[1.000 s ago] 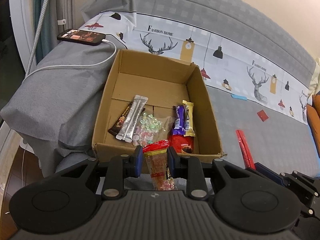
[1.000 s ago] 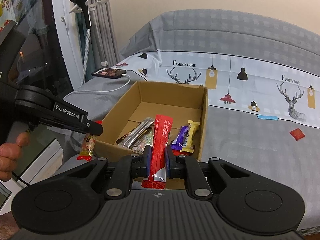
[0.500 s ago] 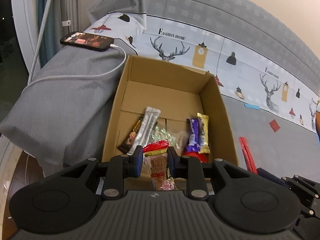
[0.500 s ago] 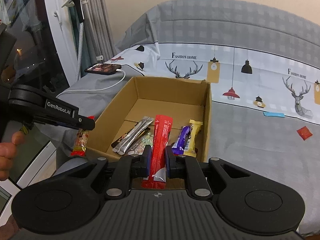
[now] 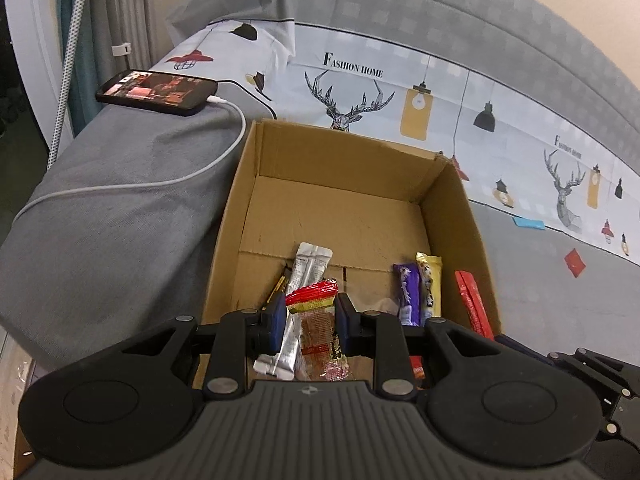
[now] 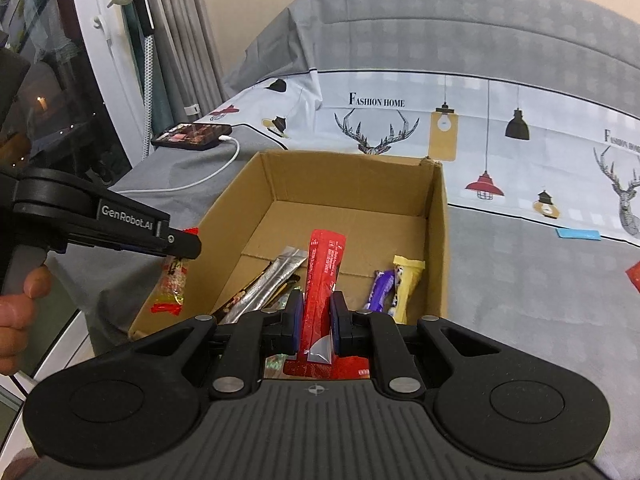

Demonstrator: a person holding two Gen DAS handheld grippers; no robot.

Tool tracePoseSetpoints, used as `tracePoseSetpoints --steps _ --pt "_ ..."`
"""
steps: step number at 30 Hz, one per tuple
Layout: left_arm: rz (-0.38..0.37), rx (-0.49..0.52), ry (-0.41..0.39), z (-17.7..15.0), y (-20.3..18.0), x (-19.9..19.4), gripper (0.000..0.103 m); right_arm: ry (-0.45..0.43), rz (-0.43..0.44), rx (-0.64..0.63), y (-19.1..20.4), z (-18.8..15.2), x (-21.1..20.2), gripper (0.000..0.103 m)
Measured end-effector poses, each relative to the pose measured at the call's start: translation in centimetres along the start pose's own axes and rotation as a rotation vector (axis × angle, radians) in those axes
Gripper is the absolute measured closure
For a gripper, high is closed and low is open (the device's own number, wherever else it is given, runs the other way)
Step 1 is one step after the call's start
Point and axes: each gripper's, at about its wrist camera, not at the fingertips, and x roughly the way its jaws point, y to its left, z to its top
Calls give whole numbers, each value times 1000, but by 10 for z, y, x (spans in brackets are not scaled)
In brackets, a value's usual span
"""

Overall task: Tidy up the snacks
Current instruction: 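Carry the wrapped candy and red stick over the cardboard box with both tools, then open both tools to drop the candy and red stick into the box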

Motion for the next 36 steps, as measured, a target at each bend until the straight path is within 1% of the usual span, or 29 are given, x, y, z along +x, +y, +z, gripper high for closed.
tracePoseSetpoints --steps 5,13,22,24,25,26,27,28,29,30,31,35,36 --pt "11 12 22 9 -4 25 75 27 0 10 -5 3 24 88" --pt "29 27 71 15 -8 64 75 82 -3 28 -15 3 59 87" --pt "62 48 106 18 -8 96 75 126 2 27 -19 2 89 87" --pt "71 58 109 19 -8 102 72 132 1 24 -20 2 94 87" --pt "88 71 101 19 -9 104 69 134 0 25 -20 2 96 85" --pt "103 90 89 18 -11 106 50 139 -1 26 -21 2 98 83" --pt "117 104 87 18 -12 107 22 149 -8 27 -21 4 102 82" --pt "126 100 87 19 -12 107 11 153 -15 27 -21 5 104 72" --pt "123 88 74 19 -11 104 5 151 -17 26 -20 6 106 66" --pt "114 79 58 19 -10 99 4 142 -21 25 -19 8 106 52" --pt "111 81 52 18 -9 95 3 132 -28 22 -18 9 104 41" --pt "148 99 44 9 -10 77 2 105 -57 2 -15 7 89 27" --pt "148 96 50 5 -9 71 2 109 -63 2 -14 6 83 22"
